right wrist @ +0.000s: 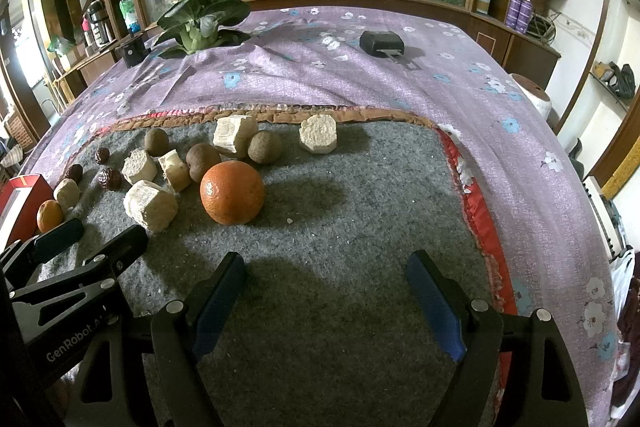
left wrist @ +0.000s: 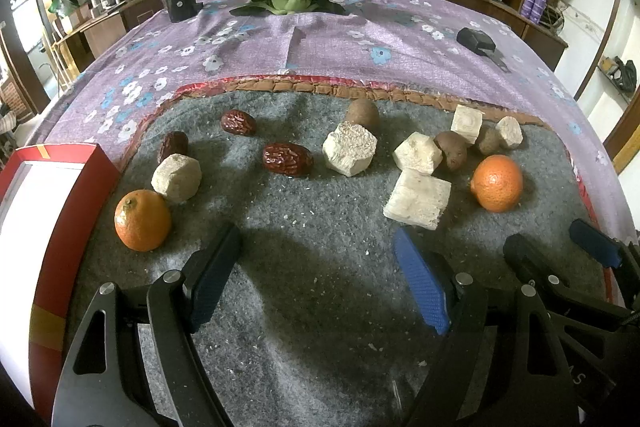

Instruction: Organize fruits

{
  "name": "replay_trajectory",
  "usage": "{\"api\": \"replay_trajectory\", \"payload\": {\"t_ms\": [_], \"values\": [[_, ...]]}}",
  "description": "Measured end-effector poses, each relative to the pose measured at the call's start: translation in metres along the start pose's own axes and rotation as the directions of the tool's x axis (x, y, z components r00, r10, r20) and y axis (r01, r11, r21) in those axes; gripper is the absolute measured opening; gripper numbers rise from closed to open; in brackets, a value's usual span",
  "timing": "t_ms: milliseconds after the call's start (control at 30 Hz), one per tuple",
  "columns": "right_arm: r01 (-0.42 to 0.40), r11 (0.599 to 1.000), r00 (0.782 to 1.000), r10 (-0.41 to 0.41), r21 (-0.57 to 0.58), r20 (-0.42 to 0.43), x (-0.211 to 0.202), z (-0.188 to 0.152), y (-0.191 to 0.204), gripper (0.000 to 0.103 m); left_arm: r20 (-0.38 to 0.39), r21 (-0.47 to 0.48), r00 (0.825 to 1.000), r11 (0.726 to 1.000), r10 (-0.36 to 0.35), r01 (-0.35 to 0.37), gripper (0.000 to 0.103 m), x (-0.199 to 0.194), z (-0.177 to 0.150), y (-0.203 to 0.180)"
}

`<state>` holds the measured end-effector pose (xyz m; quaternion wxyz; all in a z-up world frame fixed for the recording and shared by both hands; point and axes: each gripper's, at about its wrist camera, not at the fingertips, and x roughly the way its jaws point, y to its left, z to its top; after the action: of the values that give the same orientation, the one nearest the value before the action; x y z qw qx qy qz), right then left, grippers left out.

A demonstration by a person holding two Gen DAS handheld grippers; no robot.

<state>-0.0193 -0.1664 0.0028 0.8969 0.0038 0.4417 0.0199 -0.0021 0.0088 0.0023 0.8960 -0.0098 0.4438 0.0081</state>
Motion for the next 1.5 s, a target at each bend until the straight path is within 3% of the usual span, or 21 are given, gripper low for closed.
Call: {"api": "replay_trajectory", "payload": {"t_ms": [300, 433, 600, 833, 1367, 1500], "values": [[-0.028, 1.0, 0.999, 0.028, -0.011, 0.041, -0.021, 0.0, -0.005, 0.083, -0.015, -0.005, 0.998, 0.998, -0.06, 0.06, 0.08, -0.033, -0.006, 0.019], [-0.053, 0.998, 0.997, 0.055, -0.026, 0.063, -0.04, -0.004, 0.0, 0.082, -0.003, -0.051, 0.997, 0.995, -0.081, 0.08, 0.08, -0.056, -0.008, 0.047], [-0.122, 0.992, 0.989, 0.125, -0.038, 0.075, -0.055, -0.005, 0.009, 0.082, 0.012, -0.077, 0.999, 0.996, -0.048, 0.048, 0.08, -0.067, -0.011, 0.073], [-0.139, 0.983, 0.985, 0.149, -0.117, 0.089, -0.067, -0.008, 0.033, 0.082, -0.006, -0.101, 0.999, 0.994, -0.052, 0.051, 0.08, -0.056, -0.008, 0.087], [-0.179, 0.976, 0.98, 0.188, -0.121, 0.069, -0.058, -0.002, 0.034, 0.082, -0.045, -0.002, 0.998, 0.999, -0.034, 0.034, 0.08, -0.02, 0.01, 0.083], [-0.204, 0.971, 0.974, 0.214, -0.124, 0.074, -0.057, -0.001, 0.034, 0.081, -0.05, 0.023, 0.998, 0.999, -0.027, 0.029, 0.071, -0.016, 0.011, 0.083]]}}
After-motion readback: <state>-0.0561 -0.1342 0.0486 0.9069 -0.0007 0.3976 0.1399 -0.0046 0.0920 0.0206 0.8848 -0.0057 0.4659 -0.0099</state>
